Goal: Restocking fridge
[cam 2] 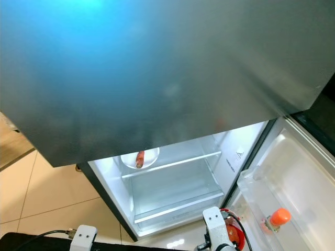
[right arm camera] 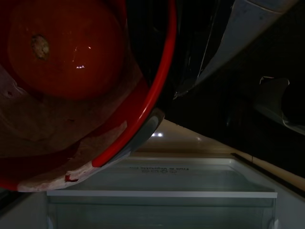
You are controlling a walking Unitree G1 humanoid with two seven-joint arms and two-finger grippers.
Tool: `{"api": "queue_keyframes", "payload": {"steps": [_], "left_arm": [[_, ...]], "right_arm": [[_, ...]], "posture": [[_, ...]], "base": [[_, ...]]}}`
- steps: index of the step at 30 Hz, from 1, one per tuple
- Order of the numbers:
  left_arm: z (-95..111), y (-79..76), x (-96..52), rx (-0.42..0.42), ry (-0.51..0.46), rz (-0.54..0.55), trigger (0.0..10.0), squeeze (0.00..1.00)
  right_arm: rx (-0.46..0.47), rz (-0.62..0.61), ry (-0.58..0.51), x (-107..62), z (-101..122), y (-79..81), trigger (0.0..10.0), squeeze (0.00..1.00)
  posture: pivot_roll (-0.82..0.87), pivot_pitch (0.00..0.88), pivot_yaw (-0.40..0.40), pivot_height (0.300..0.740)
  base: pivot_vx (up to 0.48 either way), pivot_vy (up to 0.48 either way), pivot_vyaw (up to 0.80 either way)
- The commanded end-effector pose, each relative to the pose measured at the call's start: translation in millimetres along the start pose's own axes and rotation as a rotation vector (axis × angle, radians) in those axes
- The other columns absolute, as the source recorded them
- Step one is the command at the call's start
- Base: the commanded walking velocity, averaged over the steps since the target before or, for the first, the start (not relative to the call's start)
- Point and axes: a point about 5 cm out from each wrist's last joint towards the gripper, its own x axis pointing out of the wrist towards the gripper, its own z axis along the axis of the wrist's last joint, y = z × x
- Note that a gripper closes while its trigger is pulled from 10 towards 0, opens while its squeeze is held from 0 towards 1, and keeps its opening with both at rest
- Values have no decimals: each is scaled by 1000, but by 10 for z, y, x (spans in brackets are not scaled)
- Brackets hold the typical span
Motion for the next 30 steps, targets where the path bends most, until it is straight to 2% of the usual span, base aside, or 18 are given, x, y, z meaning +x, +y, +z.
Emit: {"api": "queue_keyframes", "payload": {"steps": [1,7,10,13,17,30], "left_arm": [[-71,22,-33,-4,32,5,10000,0],[-70,15,-29,-3,35,-6,10000,0],[-61,-13,-19,27,40,-35,10000,0],[-43,-77,1,130,52,-97,10000,0],[-3,-138,21,194,38,-150,10000,0],[-30,-174,11,158,32,-162,10000,0]], "right_arm": [[3,-5,-1,6,10,3,10000,0],[2,-3,-1,9,16,8,10000,0],[0,-1,1,11,18,12,10000,0],[-2,1,1,13,21,13,10000,0],[-6,3,4,12,17,8,10000,0],[-8,4,13,8,1,5,10000,0]], "posture": [[-109,104,7,740],[-107,106,4,740],[-107,110,2,740],[-108,113,-4,740],[-108,114,-6,740],[-100,117,-10,740]], "base": [[0,0,0],[0,0,0],[0,0,0],[0,0,0],[0,0,0],[0,0,0]]}}
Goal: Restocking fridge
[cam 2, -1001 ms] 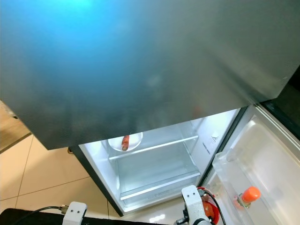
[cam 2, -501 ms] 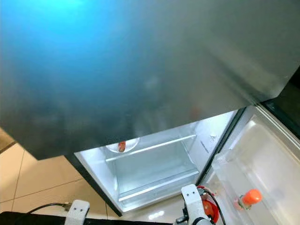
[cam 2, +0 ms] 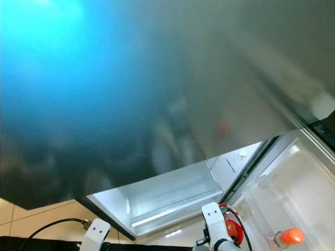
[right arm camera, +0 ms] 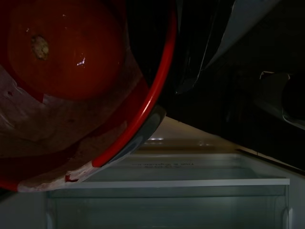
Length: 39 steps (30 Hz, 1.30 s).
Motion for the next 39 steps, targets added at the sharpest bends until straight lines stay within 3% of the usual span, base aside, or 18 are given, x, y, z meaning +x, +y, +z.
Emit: {"api": "queue_keyframes", "payload": {"steps": [1,39], "left_arm": [[-138,-54,-52,-19,46,-15,10000,0],[-159,-47,-60,-63,48,13,10000,0]], "right_arm": [[5,2,32,-22,-86,16,10000,0],[-3,6,47,-24,-108,26,10000,0]], "posture": [[-100,117,-10,740],[-99,102,-9,740]], "base": [[0,0,0],[-29,0,0]]}}
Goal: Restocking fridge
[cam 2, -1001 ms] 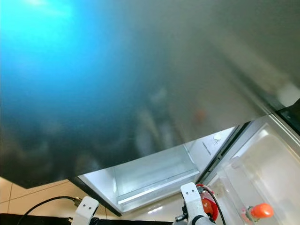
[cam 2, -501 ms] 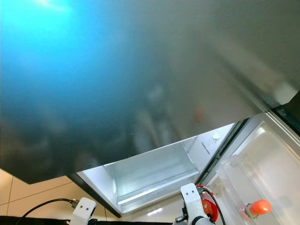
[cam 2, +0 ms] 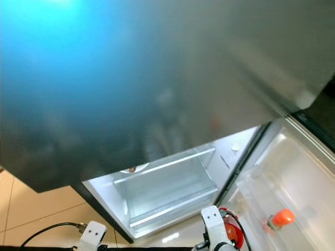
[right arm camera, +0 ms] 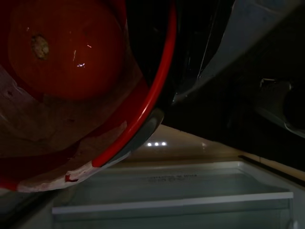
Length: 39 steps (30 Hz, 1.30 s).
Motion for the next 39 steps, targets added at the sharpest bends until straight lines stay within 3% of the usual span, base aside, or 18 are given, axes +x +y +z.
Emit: {"api": "queue_keyframes", "payload": {"steps": [1,39], "left_arm": [[-126,-57,-38,-19,51,-12,10000,0],[-130,-56,-41,-16,51,-8,10000,0]], "right_arm": [[-2,-3,12,-6,-27,6,10000,0],[-5,-4,12,-6,-23,-3,10000,0]], "posture": [[-99,101,-9,740],[-100,101,-11,740]], "base": [[0,0,0],[-57,0,0]]}}
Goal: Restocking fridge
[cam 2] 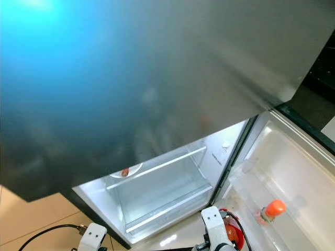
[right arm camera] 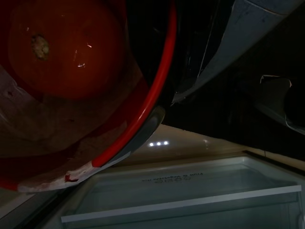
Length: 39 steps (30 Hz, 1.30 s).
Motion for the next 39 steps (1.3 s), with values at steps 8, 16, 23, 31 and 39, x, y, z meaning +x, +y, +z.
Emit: {"api": "queue_keyframes", "payload": {"steps": [8,16,23,31,39], "left_arm": [[-101,-54,-26,-7,44,-14,10000,0],[-105,-53,-26,-4,49,-10,10000,0],[-106,-53,-26,-8,50,-7,10000,0],[-108,-53,-25,-19,51,-6,10000,0],[-132,12,-41,-93,50,113,10000,0]], "right_arm": [[-3,-4,11,-8,-25,-5,10000,0],[-3,-3,12,-7,-26,-4,10000,0],[-3,-3,11,-7,-24,-3,10000,0],[-4,-2,10,-4,-17,-3,10000,0],[-15,5,-11,25,64,16,10000,0]], "posture": [[-100,104,-12,740],[-100,105,-11,740],[-100,106,-13,740],[-100,107,-13,740],[-89,117,-17,740]], "base": [[-352,0,0],[0,0,0],[0,0,0],[0,0,0],[0,0,0]]}}
